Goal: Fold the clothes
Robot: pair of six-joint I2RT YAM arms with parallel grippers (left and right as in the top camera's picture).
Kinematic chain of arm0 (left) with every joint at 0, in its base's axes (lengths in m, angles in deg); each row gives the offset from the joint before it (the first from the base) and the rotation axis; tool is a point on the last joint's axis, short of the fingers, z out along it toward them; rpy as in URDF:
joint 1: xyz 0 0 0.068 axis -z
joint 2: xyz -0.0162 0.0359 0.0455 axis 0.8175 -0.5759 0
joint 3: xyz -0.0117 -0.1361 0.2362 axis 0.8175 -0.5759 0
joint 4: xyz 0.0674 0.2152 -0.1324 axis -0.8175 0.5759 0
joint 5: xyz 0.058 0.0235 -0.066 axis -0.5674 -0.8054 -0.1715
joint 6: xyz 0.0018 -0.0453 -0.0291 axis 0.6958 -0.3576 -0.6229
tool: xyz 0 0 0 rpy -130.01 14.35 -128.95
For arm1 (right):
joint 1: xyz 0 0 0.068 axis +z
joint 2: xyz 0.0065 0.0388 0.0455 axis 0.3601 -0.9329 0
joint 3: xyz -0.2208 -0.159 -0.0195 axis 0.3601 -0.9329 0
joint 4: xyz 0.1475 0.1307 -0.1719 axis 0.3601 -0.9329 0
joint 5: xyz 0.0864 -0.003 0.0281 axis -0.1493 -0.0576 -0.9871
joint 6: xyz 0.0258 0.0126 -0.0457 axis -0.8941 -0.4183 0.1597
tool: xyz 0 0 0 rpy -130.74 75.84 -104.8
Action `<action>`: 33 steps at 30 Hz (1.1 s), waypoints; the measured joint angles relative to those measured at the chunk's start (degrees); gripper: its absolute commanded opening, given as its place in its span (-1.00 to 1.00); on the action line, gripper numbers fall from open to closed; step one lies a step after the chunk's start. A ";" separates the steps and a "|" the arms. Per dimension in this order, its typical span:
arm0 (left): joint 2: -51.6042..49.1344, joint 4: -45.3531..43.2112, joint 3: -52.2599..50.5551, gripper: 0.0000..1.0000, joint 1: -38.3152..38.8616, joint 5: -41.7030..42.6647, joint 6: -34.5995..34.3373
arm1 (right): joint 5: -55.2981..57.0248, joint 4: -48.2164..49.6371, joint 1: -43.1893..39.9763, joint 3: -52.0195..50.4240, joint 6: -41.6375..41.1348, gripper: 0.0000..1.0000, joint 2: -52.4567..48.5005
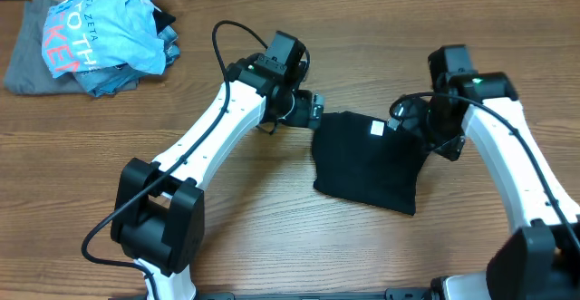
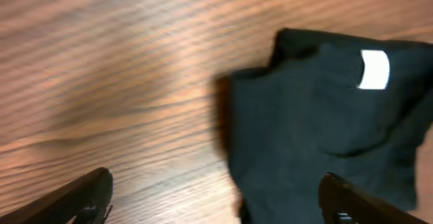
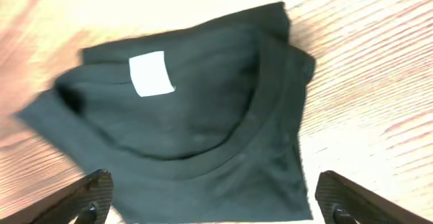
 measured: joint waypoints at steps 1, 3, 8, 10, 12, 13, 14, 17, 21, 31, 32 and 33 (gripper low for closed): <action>-0.44 0.04 0.00 1.00 0.00 1.03 0.02 | -0.31 -0.31 0.00 0.63 0.17 1.00 0.07; -2.27 -0.02 0.00 0.99 0.00 3.08 0.17 | -0.94 -0.98 -0.02 1.44 0.81 1.00 0.07; -9.31 -0.66 -0.02 1.00 0.00 8.09 1.49 | -1.53 -4.26 -0.07 4.48 2.73 1.00 0.04; -11.47 -1.01 -0.02 1.00 0.00 9.73 2.08 | -1.62 -5.90 -0.44 7.15 3.15 1.00 0.04; -13.03 -1.29 0.04 1.00 0.00 11.52 2.80 | -1.75 -7.91 -1.53 10.38 3.69 1.00 0.09; -13.05 -1.51 0.09 0.99 -0.07 12.04 3.04 | -1.84 -8.85 -2.29 11.98 4.11 1.00 0.15; -13.05 -1.90 0.11 0.99 -0.02 12.48 3.08 | -1.81 -9.81 -3.17 13.53 4.33 1.00 0.28; -13.40 -2.25 0.11 0.99 0.00 14.60 3.69 | -1.81 -12.90 -6.47 18.01 5.35 1.00 1.25; -13.97 -3.04 0.11 0.99 0.00 18.14 4.28 | -1.79 -15.74 -11.34 22.36 6.10 1.00 3.48; -16.44 -6.14 1.44 0.82 3.76 25.59 4.48 | -1.99 -17.99 -16.90 23.82 8.74 1.00 6.21; -16.59 -6.80 1.49 0.68 4.33 25.86 4.37 | -2.01 -18.23 -16.87 23.82 8.85 1.00 6.21; -16.83 -7.48 1.51 0.49 4.90 25.94 4.35 | -2.01 -18.34 -16.87 23.82 8.96 1.00 6.21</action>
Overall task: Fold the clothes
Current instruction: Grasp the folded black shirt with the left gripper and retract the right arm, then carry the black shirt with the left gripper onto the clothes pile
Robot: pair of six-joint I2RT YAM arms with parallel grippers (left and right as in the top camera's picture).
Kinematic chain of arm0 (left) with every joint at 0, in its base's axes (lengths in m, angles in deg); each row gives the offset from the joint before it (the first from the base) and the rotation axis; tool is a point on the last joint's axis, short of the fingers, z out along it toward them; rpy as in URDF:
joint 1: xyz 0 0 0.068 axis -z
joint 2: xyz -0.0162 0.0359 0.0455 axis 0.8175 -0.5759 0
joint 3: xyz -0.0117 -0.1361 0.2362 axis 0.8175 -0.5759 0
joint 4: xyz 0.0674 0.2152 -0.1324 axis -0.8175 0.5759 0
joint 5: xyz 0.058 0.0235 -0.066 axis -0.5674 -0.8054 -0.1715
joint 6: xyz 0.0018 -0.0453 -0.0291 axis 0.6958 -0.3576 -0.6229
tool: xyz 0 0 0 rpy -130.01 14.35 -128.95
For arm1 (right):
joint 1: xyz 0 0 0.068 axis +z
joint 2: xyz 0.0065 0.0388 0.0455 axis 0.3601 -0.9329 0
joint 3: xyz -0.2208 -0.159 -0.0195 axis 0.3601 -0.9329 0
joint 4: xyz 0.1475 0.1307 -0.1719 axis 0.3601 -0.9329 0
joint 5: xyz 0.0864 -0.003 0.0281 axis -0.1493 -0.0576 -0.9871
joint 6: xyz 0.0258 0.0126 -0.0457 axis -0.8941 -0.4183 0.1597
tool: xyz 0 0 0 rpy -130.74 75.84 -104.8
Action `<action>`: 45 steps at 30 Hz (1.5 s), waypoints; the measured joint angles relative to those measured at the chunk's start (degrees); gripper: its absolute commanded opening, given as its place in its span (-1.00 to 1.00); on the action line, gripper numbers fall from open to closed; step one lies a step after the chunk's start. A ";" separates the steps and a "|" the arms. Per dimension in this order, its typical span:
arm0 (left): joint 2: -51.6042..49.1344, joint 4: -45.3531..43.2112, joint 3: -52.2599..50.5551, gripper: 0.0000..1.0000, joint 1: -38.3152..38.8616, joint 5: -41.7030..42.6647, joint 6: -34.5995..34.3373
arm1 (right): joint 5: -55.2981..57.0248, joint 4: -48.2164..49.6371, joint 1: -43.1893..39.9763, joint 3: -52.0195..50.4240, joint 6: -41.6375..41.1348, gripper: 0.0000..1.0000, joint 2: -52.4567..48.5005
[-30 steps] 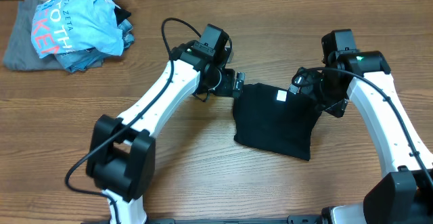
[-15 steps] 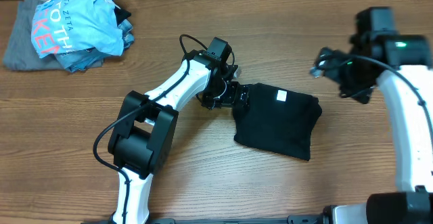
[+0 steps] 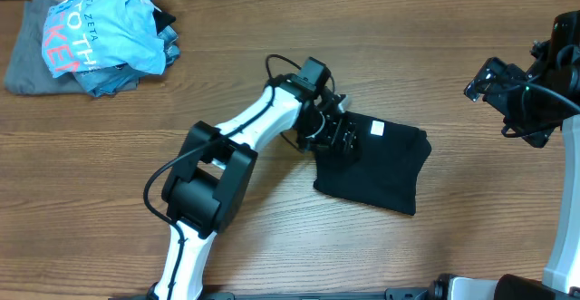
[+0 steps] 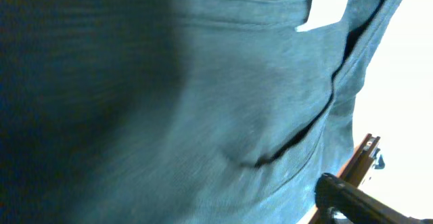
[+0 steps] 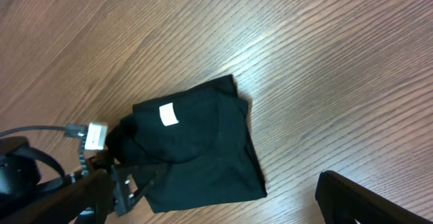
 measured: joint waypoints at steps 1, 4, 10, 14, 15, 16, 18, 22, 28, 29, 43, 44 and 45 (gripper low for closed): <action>-0.26 -0.81 0.00 0.25 0.48 -0.04 0.11 | 0.00 -0.11 0.00 0.00 0.09 1.00 0.00; -1.22 -2.60 -0.07 -0.16 1.27 -0.83 -0.07 | 0.00 -0.79 0.00 0.00 0.59 1.00 0.00; -2.03 -3.48 -0.20 -0.91 1.03 -4.46 -0.04 | 0.00 -1.88 0.00 0.00 1.75 1.00 0.00; -2.03 -3.04 -0.07 -0.92 0.26 -5.25 0.20 | 0.02 -2.64 -0.02 0.00 2.32 1.00 0.00; -2.03 -2.29 0.15 -0.92 -0.28 -5.46 0.68 | 0.02 -2.69 -0.02 0.00 2.36 1.00 0.00; -2.03 -1.42 0.44 -0.92 -0.94 -5.95 1.27 | 0.00 -2.78 0.00 0.00 2.38 1.00 0.00; -2.03 0.76 1.38 -0.92 -2.75 -7.34 2.73 | 0.00 -3.08 -0.02 0.00 2.56 1.00 0.00; -2.29 6.86 5.33 -0.92 -8.46 -14.03 7.39 | 0.00 -3.78 0.00 0.00 2.51 1.00 0.00; -4.04 12.63 13.79 -0.92 -17.86 -24.30 14.56 | 0.02 -5.46 0.00 0.00 2.54 1.00 0.00; -4.11 13.25 15.19 -0.92 -19.19 -25.42 15.69 | 0.00 -5.77 -0.02 0.00 2.54 1.00 0.00; -4.11 14.88 28.44 -0.92 -28.63 -35.12 25.92 | 0.00 -7.15 0.00 0.00 2.54 1.00 0.00; -4.13 14.78 29.42 -0.92 -28.83 -35.58 26.10 | 0.00 -7.45 0.00 0.00 2.51 1.00 0.00; -4.13 14.80 30.47 -0.92 -29.05 -36.06 26.18 | 0.00 -7.69 0.00 0.00 2.51 1.00 0.00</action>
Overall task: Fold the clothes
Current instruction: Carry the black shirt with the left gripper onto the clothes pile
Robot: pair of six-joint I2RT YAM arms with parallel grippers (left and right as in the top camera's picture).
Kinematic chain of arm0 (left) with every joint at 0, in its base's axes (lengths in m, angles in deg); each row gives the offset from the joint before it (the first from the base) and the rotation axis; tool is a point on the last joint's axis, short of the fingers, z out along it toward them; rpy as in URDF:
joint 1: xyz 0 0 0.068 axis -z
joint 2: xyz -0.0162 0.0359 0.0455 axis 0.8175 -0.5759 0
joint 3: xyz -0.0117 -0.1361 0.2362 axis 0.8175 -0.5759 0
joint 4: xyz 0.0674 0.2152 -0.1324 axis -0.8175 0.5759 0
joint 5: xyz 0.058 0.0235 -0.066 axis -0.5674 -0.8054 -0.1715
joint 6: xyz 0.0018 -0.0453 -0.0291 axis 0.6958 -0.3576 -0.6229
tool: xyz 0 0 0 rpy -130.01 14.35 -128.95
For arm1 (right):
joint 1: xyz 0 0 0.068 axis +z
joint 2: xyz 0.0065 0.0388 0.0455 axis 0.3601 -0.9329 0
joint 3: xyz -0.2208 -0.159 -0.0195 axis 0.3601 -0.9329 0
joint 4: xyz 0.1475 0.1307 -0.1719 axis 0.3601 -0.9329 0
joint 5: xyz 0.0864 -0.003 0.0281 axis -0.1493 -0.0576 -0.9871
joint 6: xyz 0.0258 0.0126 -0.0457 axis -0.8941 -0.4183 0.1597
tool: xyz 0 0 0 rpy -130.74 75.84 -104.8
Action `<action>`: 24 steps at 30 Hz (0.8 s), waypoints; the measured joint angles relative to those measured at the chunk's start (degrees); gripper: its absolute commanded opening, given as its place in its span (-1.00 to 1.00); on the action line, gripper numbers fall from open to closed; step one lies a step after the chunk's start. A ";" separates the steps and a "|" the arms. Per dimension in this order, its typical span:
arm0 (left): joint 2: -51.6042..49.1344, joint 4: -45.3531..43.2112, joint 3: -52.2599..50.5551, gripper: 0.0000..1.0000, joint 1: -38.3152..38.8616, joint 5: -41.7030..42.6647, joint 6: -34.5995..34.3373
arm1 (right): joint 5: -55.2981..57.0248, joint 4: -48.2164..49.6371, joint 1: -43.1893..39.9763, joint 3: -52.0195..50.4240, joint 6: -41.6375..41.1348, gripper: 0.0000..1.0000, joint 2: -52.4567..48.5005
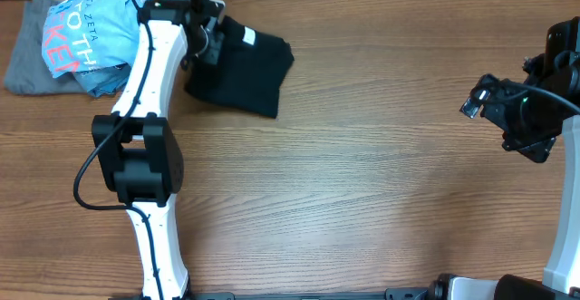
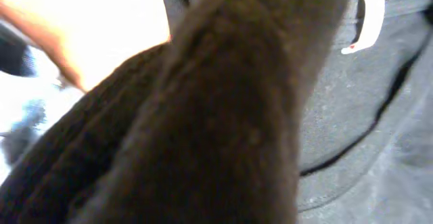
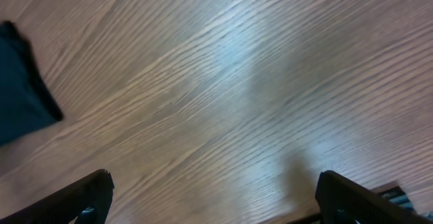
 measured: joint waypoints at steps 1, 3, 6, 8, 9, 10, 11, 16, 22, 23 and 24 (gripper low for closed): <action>0.00 -0.04 1.03 -0.92 -0.22 -0.50 0.04 | 0.00 -0.48 -0.02 0.00 0.02 1.00 0.00; -0.04 0.02 4.33 -0.92 -0.79 -1.77 0.13 | 0.02 -1.27 -0.02 0.00 0.02 1.00 0.00; -0.07 -0.02 8.87 -0.92 -1.42 -2.69 -0.09 | 0.02 -1.86 0.00 0.00 0.00 1.00 0.00; -0.07 -0.07 12.41 -0.92 -2.12 -3.32 -0.85 | 0.02 -2.08 0.00 0.00 0.02 1.00 0.00; -0.07 -0.17 13.97 -0.92 -2.51 -3.54 -1.55 | 0.02 -2.05 -0.02 0.00 0.02 1.00 0.00; -0.07 -0.24 15.41 -0.92 -2.99 -3.72 -2.34 | 0.00 -2.03 0.00 0.00 0.00 1.00 0.00; -0.07 -0.31 16.98 -0.92 -3.58 -3.91 -3.17 | 0.02 -2.08 -0.02 0.00 0.02 1.00 0.00; -0.07 -0.74 22.43 -0.92 -7.63 -4.39 -6.01 | 0.07 -2.25 0.00 0.00 -0.02 1.00 0.00; -0.11 -2.14 22.99 -0.92 -12.83 -3.65 -7.91 | 0.07 -2.29 0.00 0.00 -0.15 1.00 0.00; -0.11 -2.58 22.99 -0.92 -13.53 -3.61 -8.46 | 0.11 -2.27 -0.02 0.00 -0.26 1.00 0.00; -0.11 -2.91 22.99 -0.92 -14.23 -3.48 -9.01 | 0.09 -2.29 0.00 0.00 -0.33 1.00 0.00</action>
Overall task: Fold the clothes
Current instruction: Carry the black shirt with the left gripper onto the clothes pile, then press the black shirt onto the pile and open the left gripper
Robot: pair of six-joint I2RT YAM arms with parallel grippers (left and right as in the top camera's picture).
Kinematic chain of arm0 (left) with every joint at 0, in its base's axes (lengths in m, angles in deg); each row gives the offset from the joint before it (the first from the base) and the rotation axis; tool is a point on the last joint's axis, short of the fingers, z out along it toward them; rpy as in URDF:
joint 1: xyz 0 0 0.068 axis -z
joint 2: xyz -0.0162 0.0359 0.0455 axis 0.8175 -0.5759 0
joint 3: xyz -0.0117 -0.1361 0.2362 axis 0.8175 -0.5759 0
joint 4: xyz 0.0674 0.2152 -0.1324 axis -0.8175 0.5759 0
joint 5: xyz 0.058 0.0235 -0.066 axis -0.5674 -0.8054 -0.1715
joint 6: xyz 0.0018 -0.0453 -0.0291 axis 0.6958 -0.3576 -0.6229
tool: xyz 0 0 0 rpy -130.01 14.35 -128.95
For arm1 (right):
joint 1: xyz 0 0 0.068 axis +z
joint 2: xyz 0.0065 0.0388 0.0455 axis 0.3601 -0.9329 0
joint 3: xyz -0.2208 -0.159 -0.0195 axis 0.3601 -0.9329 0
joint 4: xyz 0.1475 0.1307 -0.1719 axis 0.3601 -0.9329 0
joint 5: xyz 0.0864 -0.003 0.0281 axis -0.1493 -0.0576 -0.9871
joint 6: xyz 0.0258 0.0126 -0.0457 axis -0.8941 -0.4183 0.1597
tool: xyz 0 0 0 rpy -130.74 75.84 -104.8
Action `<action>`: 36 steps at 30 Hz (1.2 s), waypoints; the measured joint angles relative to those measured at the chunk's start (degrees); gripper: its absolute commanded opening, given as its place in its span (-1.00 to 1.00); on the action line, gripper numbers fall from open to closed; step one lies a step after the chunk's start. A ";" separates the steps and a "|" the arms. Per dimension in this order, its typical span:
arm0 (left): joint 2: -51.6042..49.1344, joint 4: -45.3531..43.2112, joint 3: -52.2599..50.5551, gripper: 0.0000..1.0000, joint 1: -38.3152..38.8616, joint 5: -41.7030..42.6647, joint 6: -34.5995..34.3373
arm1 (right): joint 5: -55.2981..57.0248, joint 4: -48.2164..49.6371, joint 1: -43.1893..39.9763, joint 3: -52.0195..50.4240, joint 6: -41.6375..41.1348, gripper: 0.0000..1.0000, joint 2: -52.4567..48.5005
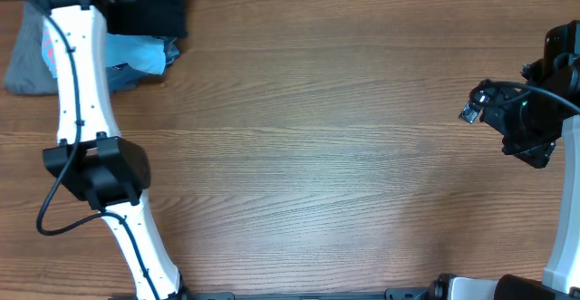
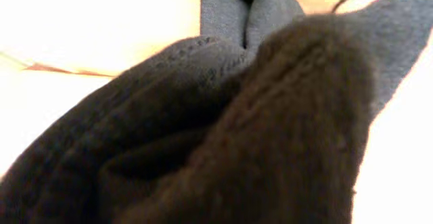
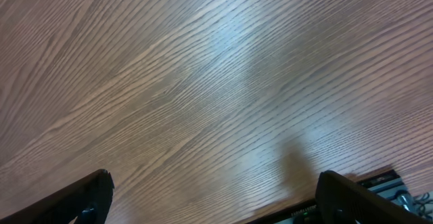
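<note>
The folded black shirt [image 1: 156, 8] lies at the table's far left back edge, beside the pile of unfolded clothes [image 1: 136, 53]. My left gripper is at the shirt's left side; its arm reaches up the left of the table. Dark fabric [image 2: 223, 129] fills the left wrist view and hides the fingers, so the gripper looks shut on the shirt. My right gripper [image 1: 480, 101] hangs at the far right, open, with only bare wood between its fingers [image 3: 88, 197].
The pile holds a light blue printed shirt [image 1: 140, 55] and a grey garment [image 1: 23, 60]. The wooden table [image 1: 317, 155] runs wide between the two arms. A strip of the table's edge with hardware [image 3: 379, 187] shows under the right wrist.
My left gripper has moved the black shirt further left and back, from beside the pile to the table's back edge above it. The right arm has hardly moved.
Both grippers were open at the folded black shirt in the table's middle. Then the right arm stood far right and the left gripper was pressed into the shirt. Later the shirt was at the back left beside the pile, and now sits against the back edge.
</note>
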 measured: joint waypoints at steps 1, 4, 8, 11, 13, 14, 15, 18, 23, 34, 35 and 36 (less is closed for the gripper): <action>0.00 -0.09 0.00 -0.92 -0.76 0.04 -0.76 | 0.00 0.02 0.00 0.00 -0.13 1.00 0.00; 0.00 -0.09 0.00 -0.92 -2.49 0.59 -1.86 | 0.00 0.02 -0.02 0.00 -0.44 1.00 0.00; -0.02 -0.31 0.00 -0.92 -4.28 1.14 -2.73 | 0.00 0.02 -0.02 0.00 -0.81 1.00 0.00; -0.04 -0.72 0.00 -0.92 -5.31 1.51 -2.78 | 0.02 0.04 0.00 0.00 -0.96 1.00 0.00; -0.04 -1.44 0.00 -0.92 -5.92 1.60 -2.78 | 0.02 0.02 0.00 0.00 -0.98 1.00 0.00; -0.04 -1.60 0.00 -0.92 -6.16 1.77 -2.78 | 0.02 0.02 -0.02 0.00 -0.96 1.00 0.00; -0.04 -1.77 0.00 -0.92 -6.43 1.86 -2.78 | 0.00 0.02 0.00 0.00 -0.96 1.00 0.00; -0.11 -2.51 0.00 -0.92 -7.34 2.21 -2.78 | 0.02 0.04 0.00 -0.04 -0.98 1.00 0.00; -1.20 -3.72 0.00 -0.92 -8.37 2.23 -2.75 | 0.07 0.02 0.00 -2.38 -0.96 1.00 0.00; -7.65 -7.72 0.00 -0.49 -11.78 1.31 -2.80 | 0.11 0.00 0.00 -3.78 -1.05 1.00 0.00; -7.87 -7.72 0.00 -0.24 -12.31 1.29 -2.82 | 0.11 0.02 0.00 -3.78 -1.16 1.00 0.00; -8.02 -7.74 0.00 0.21 -12.83 1.27 -2.80 | 0.11 0.00 0.00 -3.78 -1.16 1.00 0.00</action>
